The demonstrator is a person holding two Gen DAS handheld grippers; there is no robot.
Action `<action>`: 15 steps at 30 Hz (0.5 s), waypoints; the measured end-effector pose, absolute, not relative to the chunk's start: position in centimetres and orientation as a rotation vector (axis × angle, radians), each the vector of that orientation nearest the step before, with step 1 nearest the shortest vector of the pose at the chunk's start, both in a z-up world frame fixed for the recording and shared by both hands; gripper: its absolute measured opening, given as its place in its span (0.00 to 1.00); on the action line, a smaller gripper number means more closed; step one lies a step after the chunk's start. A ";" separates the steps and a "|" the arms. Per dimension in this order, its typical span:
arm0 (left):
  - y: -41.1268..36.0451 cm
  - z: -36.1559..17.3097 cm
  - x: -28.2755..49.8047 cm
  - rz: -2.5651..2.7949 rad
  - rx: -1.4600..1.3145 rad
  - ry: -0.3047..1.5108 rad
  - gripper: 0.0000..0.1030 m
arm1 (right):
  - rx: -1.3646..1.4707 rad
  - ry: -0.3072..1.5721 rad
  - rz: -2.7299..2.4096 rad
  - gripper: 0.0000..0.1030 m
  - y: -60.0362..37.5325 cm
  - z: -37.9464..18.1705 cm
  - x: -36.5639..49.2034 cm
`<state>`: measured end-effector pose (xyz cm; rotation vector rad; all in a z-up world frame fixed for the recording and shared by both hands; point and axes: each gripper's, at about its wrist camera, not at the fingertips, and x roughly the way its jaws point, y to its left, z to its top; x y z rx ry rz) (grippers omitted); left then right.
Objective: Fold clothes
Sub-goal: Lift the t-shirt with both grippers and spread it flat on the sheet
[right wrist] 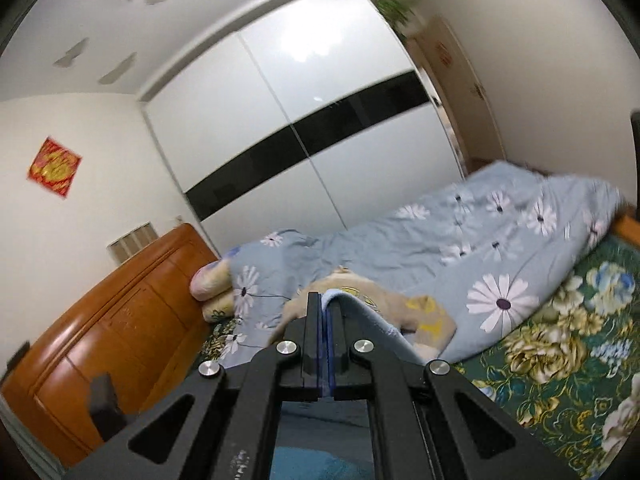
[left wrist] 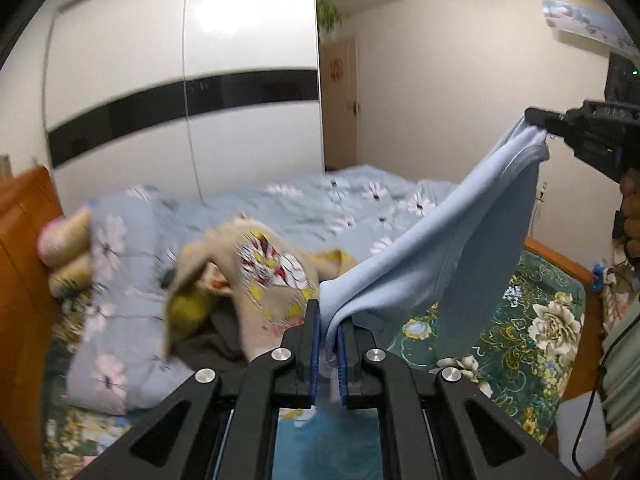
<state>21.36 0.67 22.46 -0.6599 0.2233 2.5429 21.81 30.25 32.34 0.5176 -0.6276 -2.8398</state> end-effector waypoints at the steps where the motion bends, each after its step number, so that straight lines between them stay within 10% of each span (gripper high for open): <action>1: -0.2 22.9 23.0 2.552 -0.622 0.232 0.07 | 0.500 -0.613 -2.839 0.01 29.8 32.5 22.9; 15: -5.2 24.7 27.8 2.500 -0.613 0.304 0.08 | 0.360 -0.372 -2.821 0.01 24.7 36.6 29.8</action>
